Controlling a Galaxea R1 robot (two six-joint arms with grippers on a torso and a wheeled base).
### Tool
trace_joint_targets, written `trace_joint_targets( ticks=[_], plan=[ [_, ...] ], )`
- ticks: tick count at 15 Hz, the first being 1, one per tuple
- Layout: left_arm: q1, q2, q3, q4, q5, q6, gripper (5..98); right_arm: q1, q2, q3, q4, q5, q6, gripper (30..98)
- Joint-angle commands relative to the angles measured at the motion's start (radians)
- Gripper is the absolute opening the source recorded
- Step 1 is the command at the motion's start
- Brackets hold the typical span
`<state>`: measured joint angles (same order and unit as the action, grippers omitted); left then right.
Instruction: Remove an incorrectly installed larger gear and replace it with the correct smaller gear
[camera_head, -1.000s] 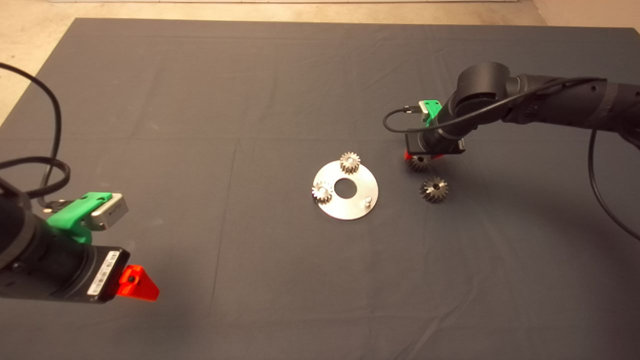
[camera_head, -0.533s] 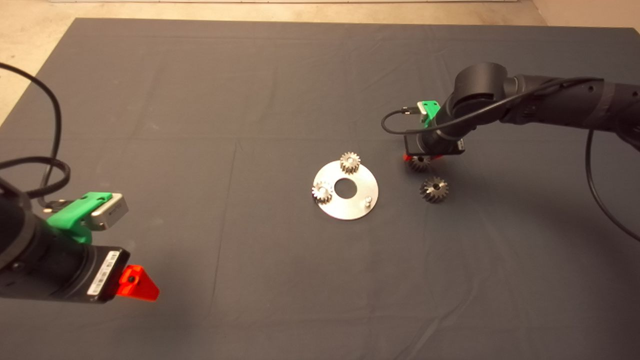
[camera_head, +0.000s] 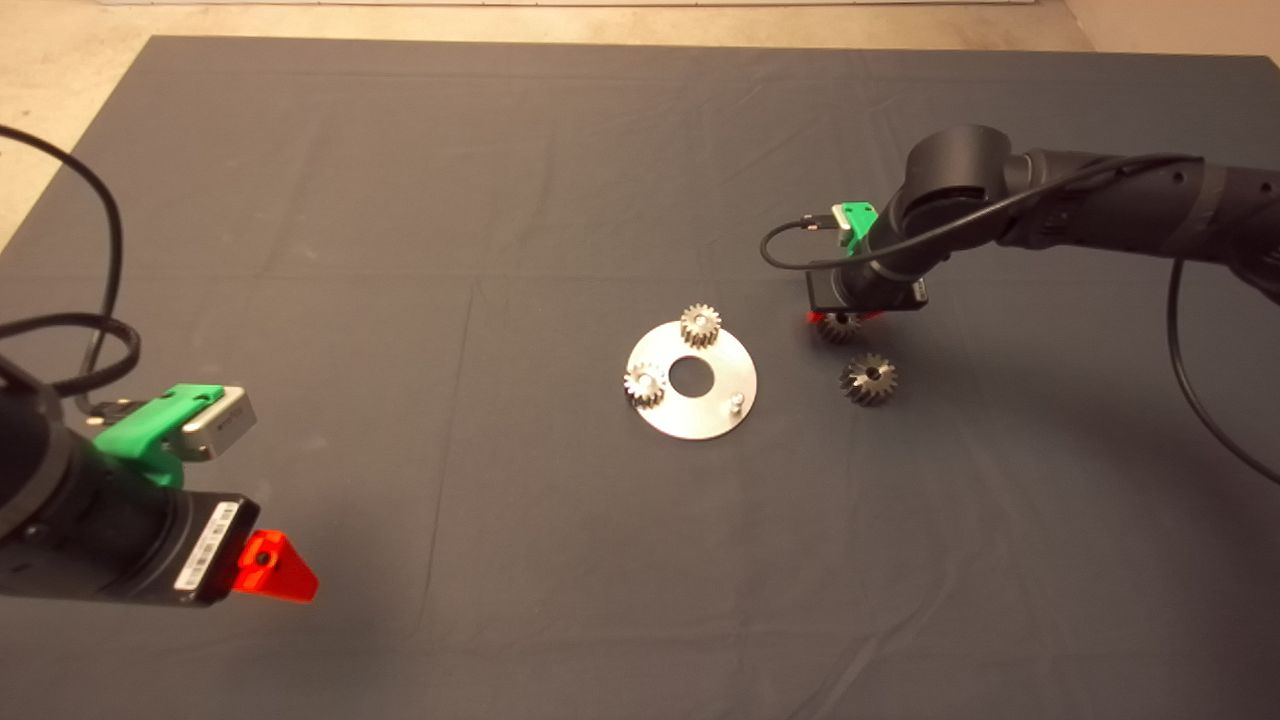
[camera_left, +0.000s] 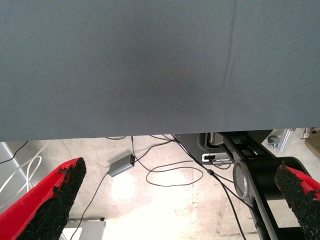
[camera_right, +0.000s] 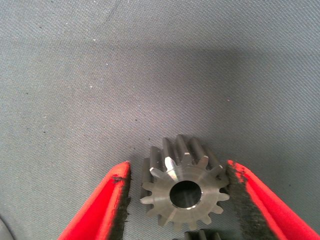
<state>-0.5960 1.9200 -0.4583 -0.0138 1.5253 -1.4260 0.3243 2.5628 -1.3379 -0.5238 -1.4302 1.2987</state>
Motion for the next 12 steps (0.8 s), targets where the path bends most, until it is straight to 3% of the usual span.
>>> trace_joint_targets(
  ticks=[1,10,12],
  plan=[
    [-0.001,0.000,0.005,0.005,0.096,0.005,98.2,0.019,0.001,0.008,0.025,-0.001,0.004,47.0],
    [-0.001,-0.002,0.005,0.006,0.096,0.005,98.2,0.019,-0.005,0.007,0.024,-0.001,-0.001,45.6],
    [-0.001,0.000,0.003,0.006,0.096,0.005,98.2,0.019,-0.005,0.005,0.024,0.001,-0.003,42.6]
  ],
)
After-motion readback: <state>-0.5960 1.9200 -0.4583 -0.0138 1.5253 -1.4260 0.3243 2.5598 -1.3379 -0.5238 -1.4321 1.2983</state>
